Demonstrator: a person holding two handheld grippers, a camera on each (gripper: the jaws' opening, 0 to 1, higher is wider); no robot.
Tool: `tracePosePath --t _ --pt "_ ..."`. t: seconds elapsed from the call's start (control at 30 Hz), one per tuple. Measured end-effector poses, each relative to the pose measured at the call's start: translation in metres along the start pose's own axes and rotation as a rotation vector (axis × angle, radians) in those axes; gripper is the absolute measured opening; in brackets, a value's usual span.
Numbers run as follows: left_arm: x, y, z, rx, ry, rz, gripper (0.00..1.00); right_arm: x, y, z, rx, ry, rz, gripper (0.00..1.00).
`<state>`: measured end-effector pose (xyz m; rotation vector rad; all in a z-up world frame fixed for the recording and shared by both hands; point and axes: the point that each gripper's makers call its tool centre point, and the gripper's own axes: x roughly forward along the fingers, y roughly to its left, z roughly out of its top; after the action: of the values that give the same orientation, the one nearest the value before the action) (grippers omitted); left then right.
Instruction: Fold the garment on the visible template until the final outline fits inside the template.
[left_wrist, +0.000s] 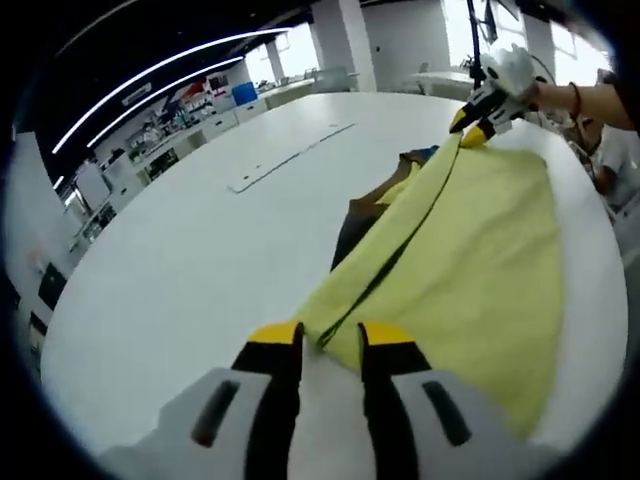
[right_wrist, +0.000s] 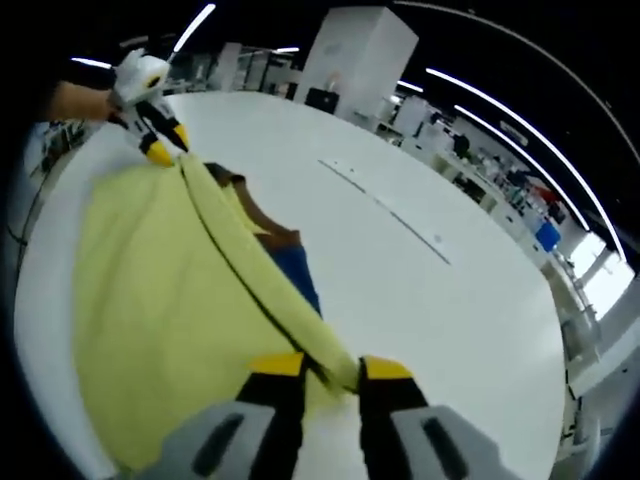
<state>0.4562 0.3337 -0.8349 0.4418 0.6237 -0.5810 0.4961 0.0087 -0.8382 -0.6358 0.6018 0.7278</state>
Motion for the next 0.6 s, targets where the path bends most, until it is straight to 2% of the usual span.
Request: tracePosePath --t 0.03,0.07,0.1,0.23,0.33,0.4,0.47,0.6 --pt "0.001 0.002 0.0 0.007 -0.004 0.01 0.16 0.0 -0.003 0.001 0.003 -0.002 -0.01 0.16" --pt "0.003 0.01 0.002 0.019 -0.024 0.054 0.14 0.001 -0.007 0.002 0.015 -0.001 -0.027 0.16" --pt "0.005 0.01 0.0 0.015 -0.023 0.052 0.13 0.002 -0.01 0.002 0.036 0.001 -0.046 0.16" --pt "0.007 0.022 0.005 -0.083 -0.054 0.114 0.15 0.008 -0.019 0.009 0.127 -0.021 -0.075 0.17" --pt "0.004 0.035 0.012 -0.167 -0.094 0.158 0.14 0.01 -0.027 0.007 0.191 -0.016 -0.098 0.17" --pt "0.001 0.044 0.018 -0.244 -0.131 0.178 0.15 0.01 -0.03 0.004 0.285 -0.022 -0.095 0.18" --pt "0.0 0.052 0.015 -0.272 -0.121 0.191 0.16 0.011 -0.033 0.003 0.346 -0.037 -0.104 0.18" --pt "-0.006 0.055 0.01 -0.299 -0.108 0.205 0.17 0.009 -0.037 -0.003 0.37 -0.014 -0.117 0.19"
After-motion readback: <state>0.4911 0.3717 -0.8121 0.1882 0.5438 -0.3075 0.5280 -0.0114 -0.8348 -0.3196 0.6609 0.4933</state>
